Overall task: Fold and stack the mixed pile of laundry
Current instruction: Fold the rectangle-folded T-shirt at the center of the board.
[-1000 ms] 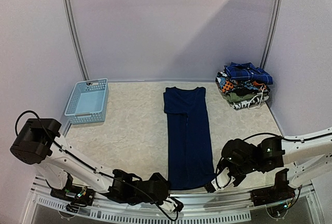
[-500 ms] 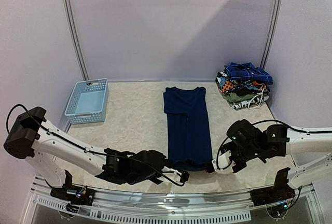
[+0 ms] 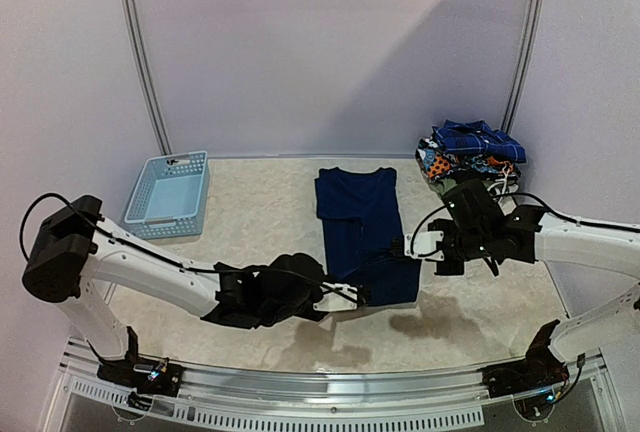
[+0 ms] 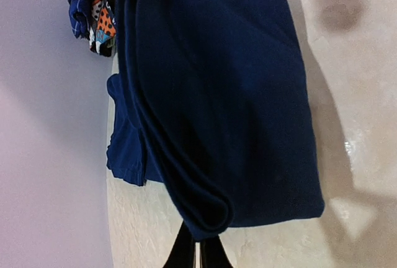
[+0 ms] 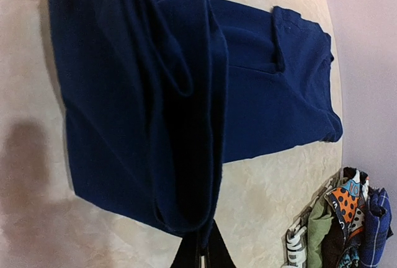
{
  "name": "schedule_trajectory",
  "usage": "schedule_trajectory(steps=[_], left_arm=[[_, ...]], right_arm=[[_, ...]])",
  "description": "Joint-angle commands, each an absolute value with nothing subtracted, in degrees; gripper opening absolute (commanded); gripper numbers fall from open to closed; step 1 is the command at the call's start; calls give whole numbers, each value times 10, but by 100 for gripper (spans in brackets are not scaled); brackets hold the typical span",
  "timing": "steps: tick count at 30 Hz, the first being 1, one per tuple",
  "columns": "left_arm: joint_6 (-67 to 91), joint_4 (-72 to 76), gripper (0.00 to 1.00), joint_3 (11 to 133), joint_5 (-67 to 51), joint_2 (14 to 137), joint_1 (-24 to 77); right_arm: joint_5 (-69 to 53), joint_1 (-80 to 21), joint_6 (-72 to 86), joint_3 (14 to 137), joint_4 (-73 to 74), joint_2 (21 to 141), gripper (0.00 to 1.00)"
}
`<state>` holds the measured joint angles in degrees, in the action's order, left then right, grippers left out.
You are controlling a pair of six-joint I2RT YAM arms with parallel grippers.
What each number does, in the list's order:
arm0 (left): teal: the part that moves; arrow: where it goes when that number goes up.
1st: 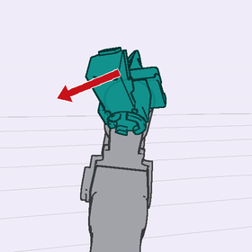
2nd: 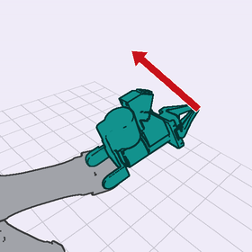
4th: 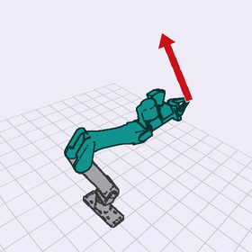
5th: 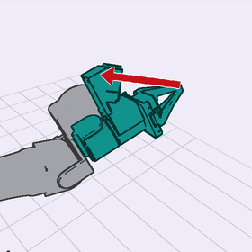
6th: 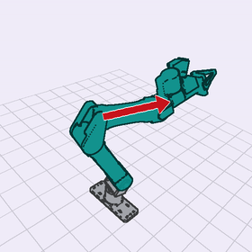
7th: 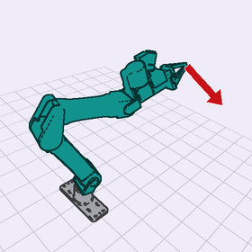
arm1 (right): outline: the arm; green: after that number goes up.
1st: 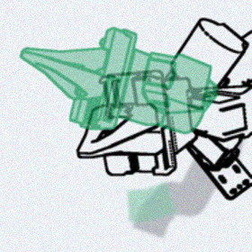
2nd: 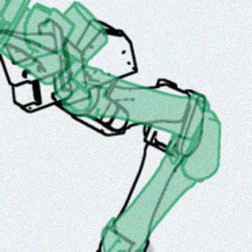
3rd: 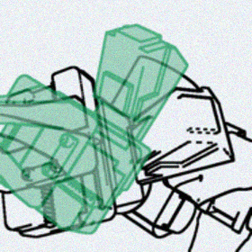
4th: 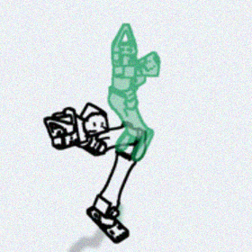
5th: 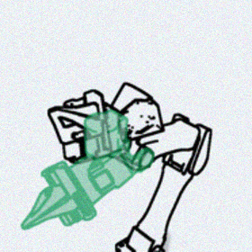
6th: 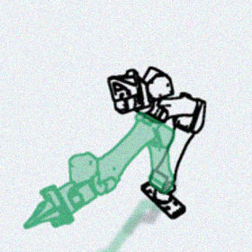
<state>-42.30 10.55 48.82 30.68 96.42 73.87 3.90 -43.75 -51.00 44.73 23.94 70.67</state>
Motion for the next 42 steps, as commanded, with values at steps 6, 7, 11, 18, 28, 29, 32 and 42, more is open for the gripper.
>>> schedule_trajectory(steps=[6,7,11,18,28,29,32,42], left_arm=[[-366,136,0,542,296,1026,657],[-363,134,0,550,292,1033,650],[-363,130,0,577,274,1054,628],[-368,117,0,610,259,1084,605],[-348,91,0,653,257,1127,575],[-347,89,0,660,258,1134,573],[-342,84,0,682,258,1150,563],[-318,53,0,726,266,1196,543]], right_arm=[[-31,-358,-501,530,184,832,0],[-35,-355,-501,539,183,850,0],[-39,-345,-502,567,180,897,0],[-45,-327,-497,599,172,945,0],[-40,-317,-492,639,162,1009,0],[-38,-315,-491,644,160,1015,0],[-39,-307,-485,666,158,1037,0],[-21,-301,-469,704,150,1093,0]])
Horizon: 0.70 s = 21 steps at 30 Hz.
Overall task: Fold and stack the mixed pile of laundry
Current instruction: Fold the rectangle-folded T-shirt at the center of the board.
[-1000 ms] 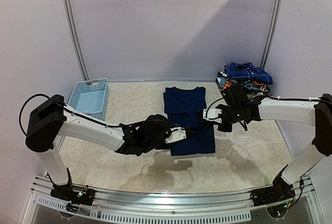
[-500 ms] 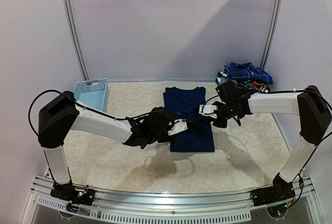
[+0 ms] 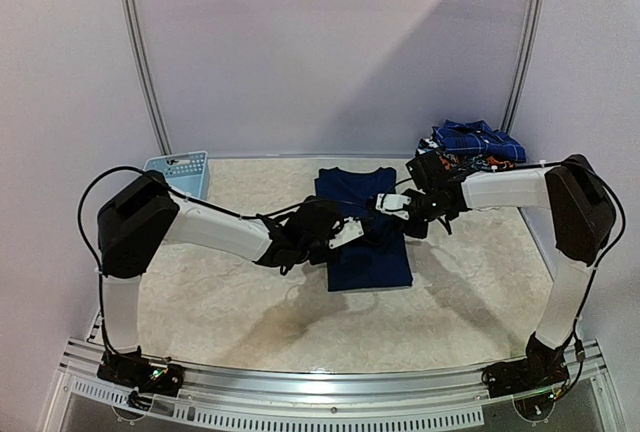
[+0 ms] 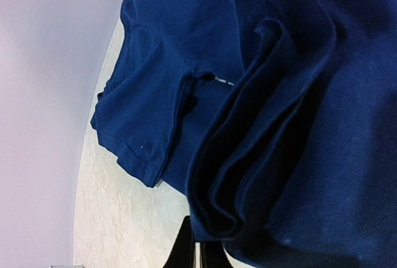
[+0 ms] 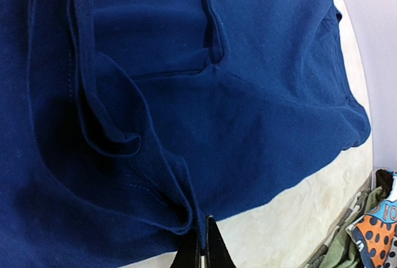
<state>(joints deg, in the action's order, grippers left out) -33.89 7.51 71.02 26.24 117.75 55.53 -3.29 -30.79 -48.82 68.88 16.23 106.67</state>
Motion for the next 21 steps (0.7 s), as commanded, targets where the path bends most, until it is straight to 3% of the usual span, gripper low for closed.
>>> schedule_trajectory(steps=[1,11,18,20,21], left_arm=[[-317,53,0,727,267,1198,542],[-316,49,0,760,282,1228,524],[-322,47,6,785,290,1251,519],[-322,47,13,790,299,1255,518],[-321,48,20,791,306,1255,518]], right_arm=[[-19,-300,-467,706,149,1096,0],[-3,-287,-439,732,139,1126,0],[25,-279,-428,747,128,1147,0],[26,-279,-425,753,131,1154,6],[30,-278,-423,753,131,1156,14]])
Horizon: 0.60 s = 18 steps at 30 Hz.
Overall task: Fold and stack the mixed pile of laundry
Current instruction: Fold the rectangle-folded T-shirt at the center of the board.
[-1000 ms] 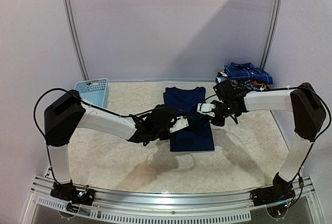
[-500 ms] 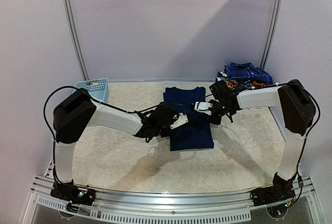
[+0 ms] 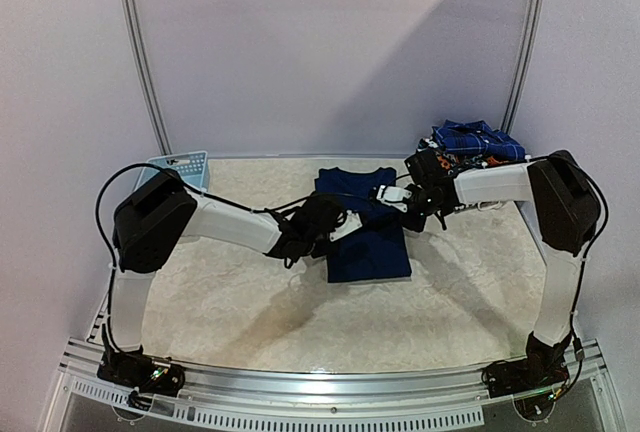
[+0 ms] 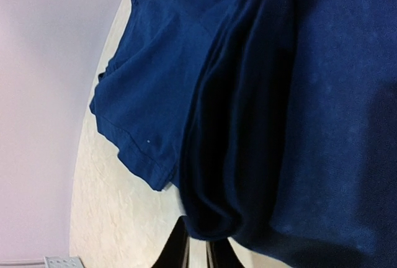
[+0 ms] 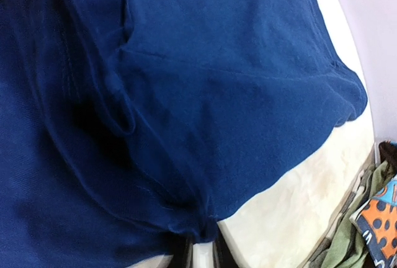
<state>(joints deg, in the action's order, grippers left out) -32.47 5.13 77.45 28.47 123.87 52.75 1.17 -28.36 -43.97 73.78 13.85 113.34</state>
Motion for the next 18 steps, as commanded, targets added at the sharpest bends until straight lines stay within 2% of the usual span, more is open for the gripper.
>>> schedule_trajectory(steps=[1,4,6,10,14,18], left_arm=[[-318,51,28,790,315,1252,518],[-305,66,48,774,343,1218,520],[-300,68,56,755,358,1178,523],[-292,52,58,692,358,1066,541],[-349,55,61,599,212,947,581],[-404,-28,59,580,102,928,610]], right_arm=[[35,-279,-419,751,128,1159,23],[52,-276,-404,743,123,1146,42],[48,-266,-390,739,138,1113,49],[-15,-219,-352,735,195,1017,58],[-158,-199,-354,661,212,878,64],[-313,-207,-474,590,306,782,64]])
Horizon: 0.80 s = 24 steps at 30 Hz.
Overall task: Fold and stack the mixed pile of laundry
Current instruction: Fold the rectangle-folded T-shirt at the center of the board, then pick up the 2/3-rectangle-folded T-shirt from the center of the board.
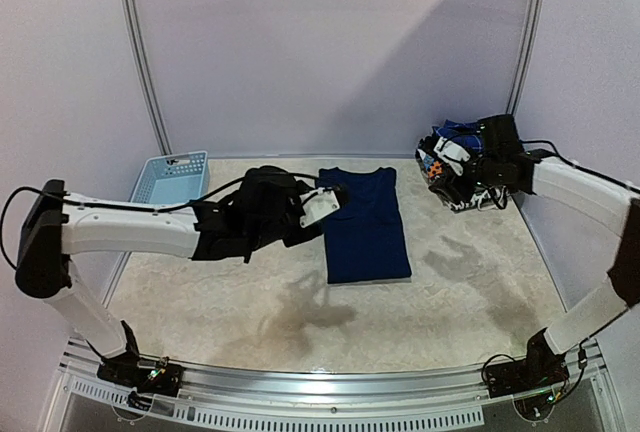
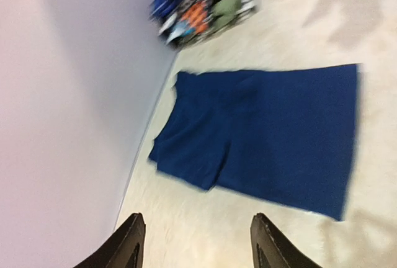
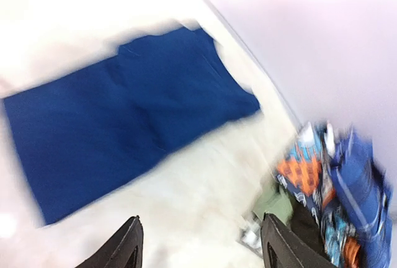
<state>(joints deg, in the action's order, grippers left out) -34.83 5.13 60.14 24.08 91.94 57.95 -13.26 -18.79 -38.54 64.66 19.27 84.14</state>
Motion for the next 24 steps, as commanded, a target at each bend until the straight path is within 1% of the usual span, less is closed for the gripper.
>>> schedule_trajectory(steps=[1,3,5,6,10,19,24], left_arm=[[-402,-56,57,588,73,936,612],[-401,-98,54,606,33,963,615],[-408,-115,53,621,28,994,621],[-413,-118,53,626,30,1008,623],[-416,-96,53,627,38,1042,622],[-413,-60,54,629,41,1084,621],[-416,-40,54,631,68,1104,617]], right_arm=[[-315,-215,-532,594,356,785,63],[-287,-245,-591,589,410,815,55],[-254,-279,-616,569,411,836,48],[-239,-293,-620,558,399,841,47],[-211,-327,-612,531,347,860,47],[-201,-337,-619,528,315,906,48],[-178,-339,-611,531,280,936,49]])
